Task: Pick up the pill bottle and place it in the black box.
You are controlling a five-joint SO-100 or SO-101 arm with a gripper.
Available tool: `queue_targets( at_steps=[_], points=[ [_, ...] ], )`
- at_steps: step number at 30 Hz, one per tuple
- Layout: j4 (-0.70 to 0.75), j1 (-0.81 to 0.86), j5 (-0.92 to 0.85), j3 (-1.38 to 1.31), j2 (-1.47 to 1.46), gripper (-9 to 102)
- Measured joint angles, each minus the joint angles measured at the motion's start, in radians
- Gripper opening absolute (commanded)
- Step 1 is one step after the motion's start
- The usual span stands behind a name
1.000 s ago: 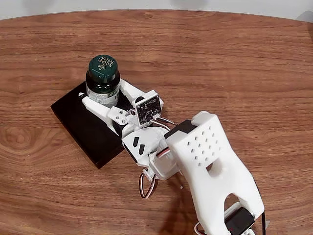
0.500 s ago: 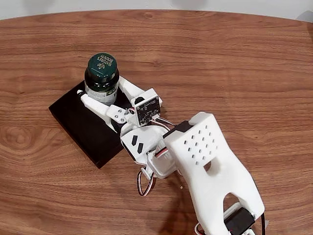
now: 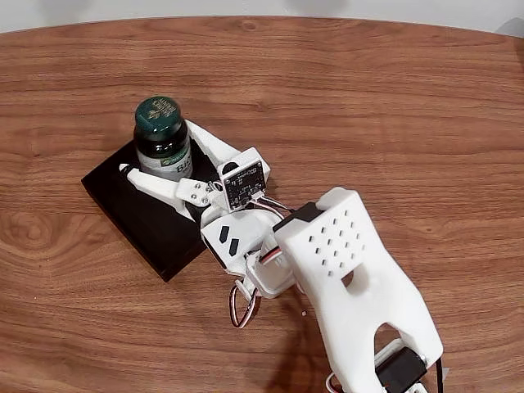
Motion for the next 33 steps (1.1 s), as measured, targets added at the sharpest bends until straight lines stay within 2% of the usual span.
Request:
queue_targets(
  at_steps=[11, 20, 33],
  points=[
    [0.071, 0.011, 0.025, 0.095, 0.074, 44],
    [0.337, 0.054, 0.031, 0.242, 0.273, 43],
    [0.652, 0.169, 0.023, 0.509, 0.647, 32]
  ],
)
